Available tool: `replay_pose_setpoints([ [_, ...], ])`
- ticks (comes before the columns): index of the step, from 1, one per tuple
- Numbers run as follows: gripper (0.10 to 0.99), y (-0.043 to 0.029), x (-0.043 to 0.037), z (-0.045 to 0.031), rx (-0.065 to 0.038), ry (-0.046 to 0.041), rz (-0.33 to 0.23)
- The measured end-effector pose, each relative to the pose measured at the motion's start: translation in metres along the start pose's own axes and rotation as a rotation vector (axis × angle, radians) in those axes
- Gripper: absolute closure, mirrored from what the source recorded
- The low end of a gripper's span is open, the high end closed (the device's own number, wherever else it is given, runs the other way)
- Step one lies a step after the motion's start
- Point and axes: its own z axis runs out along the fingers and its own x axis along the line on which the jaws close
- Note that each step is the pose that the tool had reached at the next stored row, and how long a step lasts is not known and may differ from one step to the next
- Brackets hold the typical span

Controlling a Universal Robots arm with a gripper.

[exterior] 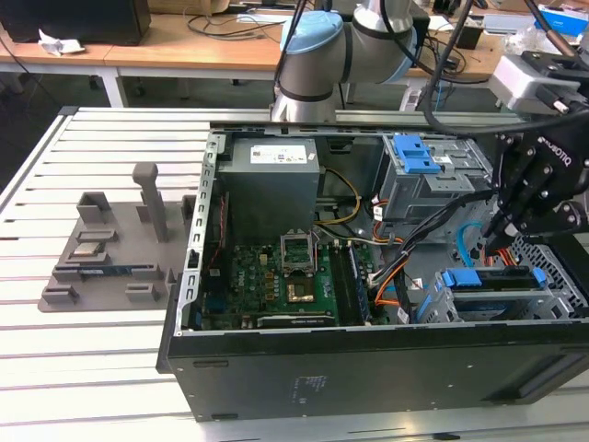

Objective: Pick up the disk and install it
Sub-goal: 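Insert the second disk wire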

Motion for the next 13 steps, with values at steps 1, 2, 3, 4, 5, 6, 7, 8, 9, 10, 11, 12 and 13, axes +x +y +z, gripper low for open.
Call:
replay_pose_setpoints([
  [1, 0.925, -0.0001, 0.0038, 0.0014, 0.000, 0.0000, -0.002],
  [2, 0.925, -0.0001, 0.0072, 0.0025, 0.000, 0.0001, -0.003],
  [3, 0.925, -0.0008, 0.0119, 0.0065, 0.000, 0.0002, -0.007],
  [4, 0.925, -0.0027, 0.0125, 0.0113, 0.000, 0.0010, -0.011],
  [5, 0.925, -0.0041, 0.0125, 0.0141, 0.000, 0.0012, -0.016],
  [6, 0.925, -0.0053, 0.0124, 0.0156, 0.000, 0.0016, -0.019],
  [7, 0.925, -0.0073, 0.0125, 0.0168, 0.000, 0.0020, -0.023],
  [8, 0.925, -0.0092, 0.0124, 0.0179, 0.000, 0.0023, -0.027],
  [9, 0.925, -0.0102, 0.0123, 0.0188, 0.001, 0.0022, -0.029],
  [10, 0.925, -0.0107, 0.0123, 0.0199, 0.001, 0.0025, -0.031],
  [11, 0.925, -0.0110, 0.0123, 0.0207, 0.001, 0.0027, -0.032],
  [12, 0.925, -0.0112, 0.0123, 0.0215, 0.001, 0.0028, -0.034],
  [13, 0.925, -0.0115, 0.0123, 0.0223, 0.001, 0.0032, -0.036],
])
